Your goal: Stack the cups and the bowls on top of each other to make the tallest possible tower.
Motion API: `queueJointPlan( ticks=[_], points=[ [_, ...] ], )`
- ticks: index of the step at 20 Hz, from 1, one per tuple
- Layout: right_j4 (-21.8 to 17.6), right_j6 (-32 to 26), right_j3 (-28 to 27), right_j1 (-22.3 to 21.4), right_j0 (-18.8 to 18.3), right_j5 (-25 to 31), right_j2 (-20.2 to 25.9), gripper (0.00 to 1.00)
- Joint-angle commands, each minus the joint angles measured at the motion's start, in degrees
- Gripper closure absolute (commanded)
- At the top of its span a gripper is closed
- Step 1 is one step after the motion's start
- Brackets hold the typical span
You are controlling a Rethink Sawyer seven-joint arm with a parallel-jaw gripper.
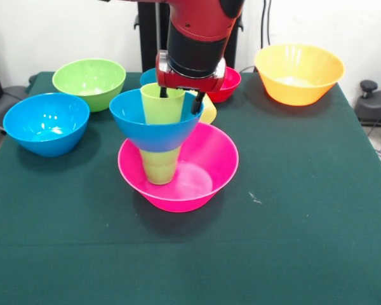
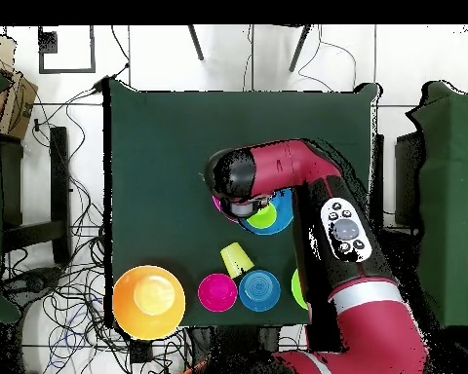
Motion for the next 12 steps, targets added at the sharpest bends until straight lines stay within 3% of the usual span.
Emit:
queueJointPlan(
  ticks=[1, 12],
  points=[
    [-3.1, -8.6, 1.4, 1.9, -0.3, -1.6, 1.0, 0.0],
    [-3.4, -8.6, 0.0, 3.2, -0.3, -1.6, 0.9, 0.0]
  ],
)
